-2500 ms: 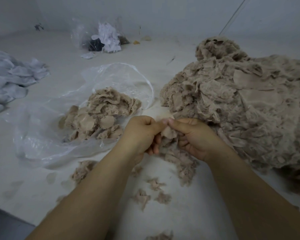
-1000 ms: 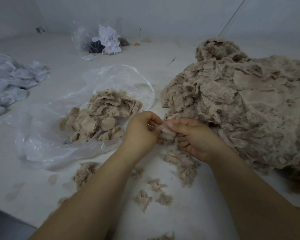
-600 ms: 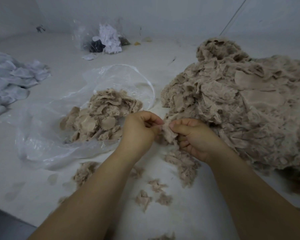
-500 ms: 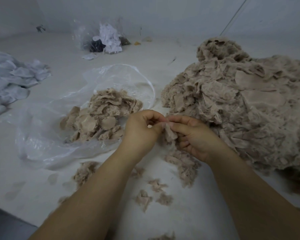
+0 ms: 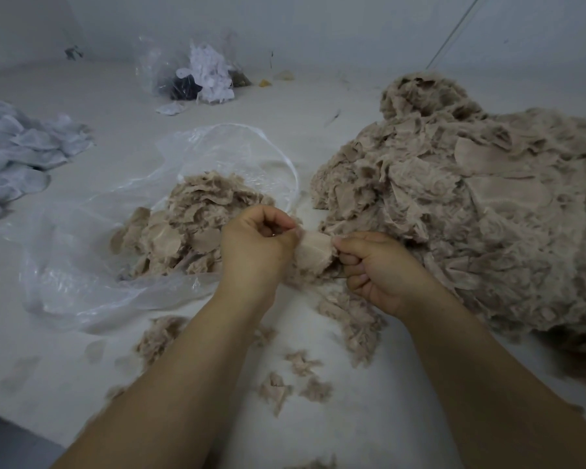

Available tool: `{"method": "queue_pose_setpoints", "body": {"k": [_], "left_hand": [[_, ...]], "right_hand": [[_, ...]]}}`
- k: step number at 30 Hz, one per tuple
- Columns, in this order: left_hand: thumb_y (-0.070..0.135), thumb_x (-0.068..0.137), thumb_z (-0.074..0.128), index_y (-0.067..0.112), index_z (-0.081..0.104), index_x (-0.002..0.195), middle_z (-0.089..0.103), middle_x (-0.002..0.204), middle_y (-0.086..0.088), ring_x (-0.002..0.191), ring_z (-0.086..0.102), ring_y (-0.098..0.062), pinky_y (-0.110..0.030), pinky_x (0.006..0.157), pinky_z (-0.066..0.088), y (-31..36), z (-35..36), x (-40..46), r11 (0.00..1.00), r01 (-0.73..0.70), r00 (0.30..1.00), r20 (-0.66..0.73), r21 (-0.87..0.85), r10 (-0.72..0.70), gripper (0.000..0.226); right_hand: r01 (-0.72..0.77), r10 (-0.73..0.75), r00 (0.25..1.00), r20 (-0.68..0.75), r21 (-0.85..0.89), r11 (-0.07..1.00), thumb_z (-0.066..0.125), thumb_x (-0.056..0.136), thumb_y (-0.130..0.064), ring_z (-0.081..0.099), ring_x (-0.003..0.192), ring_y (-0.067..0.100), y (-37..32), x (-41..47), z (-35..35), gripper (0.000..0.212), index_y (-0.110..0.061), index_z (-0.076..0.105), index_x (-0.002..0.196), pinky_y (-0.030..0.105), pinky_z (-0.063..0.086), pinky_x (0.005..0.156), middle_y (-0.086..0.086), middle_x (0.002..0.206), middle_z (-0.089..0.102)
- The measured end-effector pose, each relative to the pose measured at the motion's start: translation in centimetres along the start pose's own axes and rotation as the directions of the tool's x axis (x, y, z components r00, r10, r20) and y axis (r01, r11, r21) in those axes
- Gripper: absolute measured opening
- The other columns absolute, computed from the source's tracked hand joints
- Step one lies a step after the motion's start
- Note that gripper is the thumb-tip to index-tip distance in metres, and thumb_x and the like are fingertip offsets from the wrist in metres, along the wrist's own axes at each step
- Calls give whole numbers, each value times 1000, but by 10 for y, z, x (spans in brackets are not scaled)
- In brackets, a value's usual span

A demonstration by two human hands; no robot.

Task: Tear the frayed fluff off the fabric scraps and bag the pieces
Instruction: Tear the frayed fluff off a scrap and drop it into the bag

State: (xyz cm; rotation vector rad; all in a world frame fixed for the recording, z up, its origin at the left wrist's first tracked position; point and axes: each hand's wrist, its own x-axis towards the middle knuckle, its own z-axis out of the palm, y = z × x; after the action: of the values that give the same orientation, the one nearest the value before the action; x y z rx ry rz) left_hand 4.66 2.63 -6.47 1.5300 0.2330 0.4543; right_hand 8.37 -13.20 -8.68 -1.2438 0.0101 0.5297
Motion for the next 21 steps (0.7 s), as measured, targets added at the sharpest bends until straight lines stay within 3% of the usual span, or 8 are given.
{"method": "queue_pose_setpoints", "body": {"k": [4,9,12,17,19,21], "left_hand": [[-17,76,69,16,62,68,64,69,-2,67,59,-16,-31,68,54,-1,-1,3,1000,-18,1000,4,-11,18,35],[-3,80,76,14,71,85,63,80,-7,72,58,-16,-29,68,53,-2,0,2,989,38,976,207,143,-68,18],[3,73,84,17,74,95,57,77,-5,64,50,-14,-26,60,47,0,5,-3,976,0,940,334,217,-74,27],[-2,78,78,6,76,85,61,61,-4,48,48,-2,-15,50,40,3,10,-2,974,-18,956,288,225,-49,10],[1,82,76,0,74,86,68,73,-22,60,59,-16,-24,58,47,5,9,0,986,19,970,236,163,-58,4],[0,85,72,0,73,86,70,85,-28,67,61,-26,-32,62,49,5,9,1,994,48,975,210,103,-69,2]], "right_hand": [[-9,9,1000,-22,25,1000,52,98,-11,26,37,2,0,0,1,48,-22,55,52,14,20,35,-7,49,39],[15,-15,1000,-3,-33,999,56,96,-10,27,39,2,0,-1,2,28,-17,48,70,15,21,35,-7,49,39],[33,-33,999,10,-61,998,62,92,-11,28,38,1,0,-2,2,20,-14,56,74,14,22,35,-8,50,41],[32,-30,999,38,-34,999,66,86,-31,25,41,2,-3,-3,1,21,-17,69,71,15,19,38,-7,53,36],[40,-37,996,81,-38,998,71,75,-43,24,44,3,-4,-4,0,22,-22,73,76,16,18,40,-8,55,36],[72,-58,990,128,-111,991,76,67,-46,29,43,2,-2,-6,1,28,-21,73,79,15,22,39,-10,53,43]]}}
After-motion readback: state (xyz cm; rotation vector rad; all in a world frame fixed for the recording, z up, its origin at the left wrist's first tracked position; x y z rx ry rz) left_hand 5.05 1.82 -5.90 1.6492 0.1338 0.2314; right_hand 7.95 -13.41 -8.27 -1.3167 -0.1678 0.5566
